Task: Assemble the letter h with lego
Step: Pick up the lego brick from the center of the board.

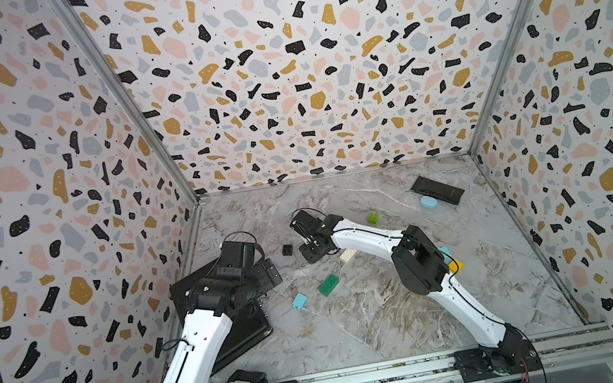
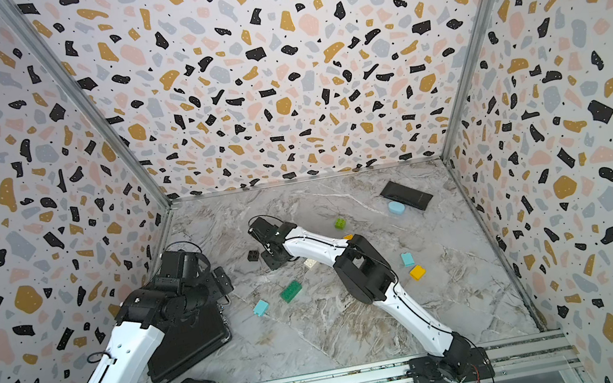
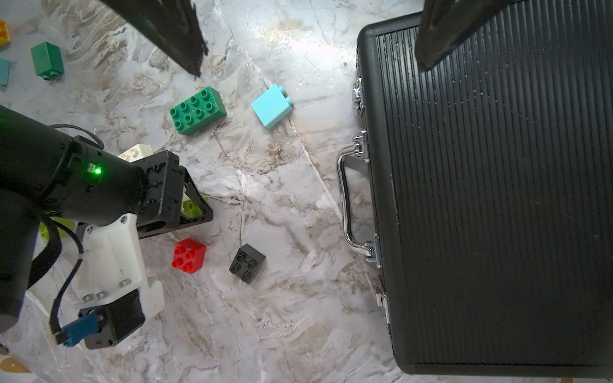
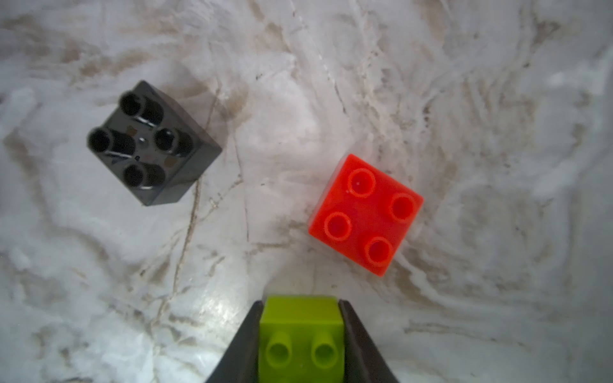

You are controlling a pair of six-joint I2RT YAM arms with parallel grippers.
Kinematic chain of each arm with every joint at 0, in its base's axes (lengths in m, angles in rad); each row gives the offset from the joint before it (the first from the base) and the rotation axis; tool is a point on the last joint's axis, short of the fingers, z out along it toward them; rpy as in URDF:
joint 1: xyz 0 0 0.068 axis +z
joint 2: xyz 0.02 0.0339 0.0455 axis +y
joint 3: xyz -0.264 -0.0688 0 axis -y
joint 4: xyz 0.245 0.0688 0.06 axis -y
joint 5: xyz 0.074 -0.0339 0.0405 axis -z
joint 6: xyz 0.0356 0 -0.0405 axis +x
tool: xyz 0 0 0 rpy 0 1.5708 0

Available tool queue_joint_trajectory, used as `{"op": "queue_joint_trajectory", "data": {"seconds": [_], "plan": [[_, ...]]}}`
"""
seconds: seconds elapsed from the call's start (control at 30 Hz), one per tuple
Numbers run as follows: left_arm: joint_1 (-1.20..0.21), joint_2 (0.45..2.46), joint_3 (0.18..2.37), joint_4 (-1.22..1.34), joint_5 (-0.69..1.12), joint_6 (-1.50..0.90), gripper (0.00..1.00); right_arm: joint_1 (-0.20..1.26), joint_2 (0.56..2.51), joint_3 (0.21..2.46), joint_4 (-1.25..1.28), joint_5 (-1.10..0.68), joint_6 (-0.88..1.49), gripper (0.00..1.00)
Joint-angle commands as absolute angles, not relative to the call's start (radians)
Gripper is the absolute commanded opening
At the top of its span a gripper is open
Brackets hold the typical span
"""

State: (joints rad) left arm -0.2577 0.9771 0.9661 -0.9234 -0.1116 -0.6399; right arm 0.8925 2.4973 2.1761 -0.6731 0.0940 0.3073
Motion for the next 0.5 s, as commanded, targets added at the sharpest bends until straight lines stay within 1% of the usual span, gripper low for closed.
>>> {"op": "queue_joint_trajectory", "data": {"seconds": [0.0, 0.13, 0.27, 0.37, 0.47], "plan": [[-0.254, 0.968, 0.962, -0.925, -0.091, -0.625, 0.99, 0.899, 2.450, 2.154, -0.693, 0.134, 0.315, 0.27], [-0.254, 0.965, 0.960, -0.918, -0.068, -0.621, 0.99, 0.900, 2.338, 2.068, -0.679, 0.160, 0.333, 0.20], [-0.253, 0.962, 0.956, -0.907, -0.036, -0.609, 0.99, 0.883, 2.152, 1.890, -0.614, 0.193, 0.337, 0.19], [-0.255, 0.960, 0.952, -0.899, -0.007, -0.604, 0.99, 0.820, 2.025, 1.744, -0.582, 0.170, 0.352, 0.20], [-0.256, 0.962, 0.951, -0.894, 0.008, -0.602, 0.99, 0.737, 1.947, 1.629, -0.581, 0.167, 0.353, 0.22]]}}
